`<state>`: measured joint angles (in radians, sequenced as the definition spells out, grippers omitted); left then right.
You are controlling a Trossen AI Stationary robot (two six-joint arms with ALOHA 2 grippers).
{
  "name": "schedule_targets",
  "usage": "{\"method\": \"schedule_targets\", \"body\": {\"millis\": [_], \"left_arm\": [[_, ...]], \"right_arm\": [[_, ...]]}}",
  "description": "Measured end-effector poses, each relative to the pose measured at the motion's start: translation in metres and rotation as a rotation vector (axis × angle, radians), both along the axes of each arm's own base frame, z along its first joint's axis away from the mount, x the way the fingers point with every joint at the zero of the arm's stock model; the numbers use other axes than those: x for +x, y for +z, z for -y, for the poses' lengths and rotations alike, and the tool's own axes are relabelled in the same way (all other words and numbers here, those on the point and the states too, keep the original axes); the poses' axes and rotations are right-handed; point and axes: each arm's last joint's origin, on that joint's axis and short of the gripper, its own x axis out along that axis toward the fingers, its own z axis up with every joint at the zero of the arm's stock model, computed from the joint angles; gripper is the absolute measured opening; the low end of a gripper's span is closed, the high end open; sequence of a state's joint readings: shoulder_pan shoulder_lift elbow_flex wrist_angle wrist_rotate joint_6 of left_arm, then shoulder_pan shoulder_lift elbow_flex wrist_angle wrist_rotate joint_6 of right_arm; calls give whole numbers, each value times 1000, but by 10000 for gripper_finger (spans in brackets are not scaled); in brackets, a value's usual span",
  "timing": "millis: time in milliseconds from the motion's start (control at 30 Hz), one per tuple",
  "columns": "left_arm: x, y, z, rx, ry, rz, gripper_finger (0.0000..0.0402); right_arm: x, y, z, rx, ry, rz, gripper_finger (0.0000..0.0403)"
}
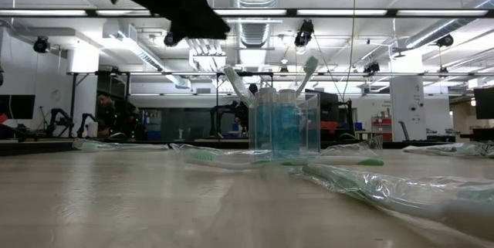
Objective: Pick & Place toothbrushing station
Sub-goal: Put the white green toothbrush into the back side of the transparent organizer
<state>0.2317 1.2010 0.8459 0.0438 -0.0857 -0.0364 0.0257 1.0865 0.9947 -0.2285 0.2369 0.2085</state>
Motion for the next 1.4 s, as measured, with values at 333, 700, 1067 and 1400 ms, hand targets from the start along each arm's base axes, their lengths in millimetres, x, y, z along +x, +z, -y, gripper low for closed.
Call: {"method": "schedule_targets", "body": {"millis": [333,700,1067,1400], "left_arm": [[-45,-3,-1,-282,390,-118,181],[-86,7,-5,-565,795,-263,181],[-116,3,-10,-706,1005,-478,181],[-123,-3,-17,-790,1141,-530,181]], "right_arm": [[0,0,0,0,0,0,68],[0,0,0,0,0,0,68],[0,0,0,-1,-2,0,68],[0,0,0,-3,-9,-3,68]]}}
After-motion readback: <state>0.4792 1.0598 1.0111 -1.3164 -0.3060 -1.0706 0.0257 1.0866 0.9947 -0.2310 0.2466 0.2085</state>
